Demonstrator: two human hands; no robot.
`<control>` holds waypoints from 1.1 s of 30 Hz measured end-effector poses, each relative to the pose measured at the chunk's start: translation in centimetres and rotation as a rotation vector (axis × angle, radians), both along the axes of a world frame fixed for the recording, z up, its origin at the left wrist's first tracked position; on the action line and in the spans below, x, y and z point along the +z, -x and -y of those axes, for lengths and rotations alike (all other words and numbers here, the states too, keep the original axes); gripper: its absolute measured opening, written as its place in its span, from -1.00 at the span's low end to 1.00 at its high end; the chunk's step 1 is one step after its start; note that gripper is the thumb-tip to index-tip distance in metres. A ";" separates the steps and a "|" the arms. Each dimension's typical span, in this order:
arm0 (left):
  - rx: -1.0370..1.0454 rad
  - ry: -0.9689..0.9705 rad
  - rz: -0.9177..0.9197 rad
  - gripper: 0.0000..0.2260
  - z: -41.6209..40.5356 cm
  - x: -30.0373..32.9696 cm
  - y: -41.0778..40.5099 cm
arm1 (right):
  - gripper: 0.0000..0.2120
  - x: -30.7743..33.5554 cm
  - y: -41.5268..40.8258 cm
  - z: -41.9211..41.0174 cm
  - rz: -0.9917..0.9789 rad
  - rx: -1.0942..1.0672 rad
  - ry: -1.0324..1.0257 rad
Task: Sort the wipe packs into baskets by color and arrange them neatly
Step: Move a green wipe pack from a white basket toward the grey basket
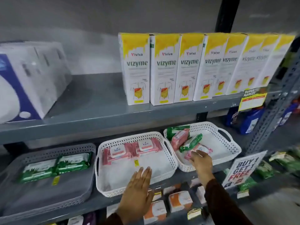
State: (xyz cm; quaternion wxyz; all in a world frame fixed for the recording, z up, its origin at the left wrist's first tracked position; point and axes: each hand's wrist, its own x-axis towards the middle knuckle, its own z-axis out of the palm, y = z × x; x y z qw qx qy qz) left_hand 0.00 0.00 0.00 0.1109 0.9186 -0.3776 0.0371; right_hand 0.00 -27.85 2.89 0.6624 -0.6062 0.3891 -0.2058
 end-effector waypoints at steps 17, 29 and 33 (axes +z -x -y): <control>0.048 0.047 0.062 -0.50 -2.7 -1.6 0.5 | -0.62 0.6 -5.1 7.2 -0.272 0.043 0.081; 0.198 0.080 0.063 -0.49 -14.5 -1.1 0.6 | -0.78 3.6 -3.2 -8.4 0.084 0.540 -0.178; 0.277 0.096 0.081 -0.46 -18.5 -0.9 0.7 | -0.79 1.8 -6.9 -19.1 0.034 0.858 -0.198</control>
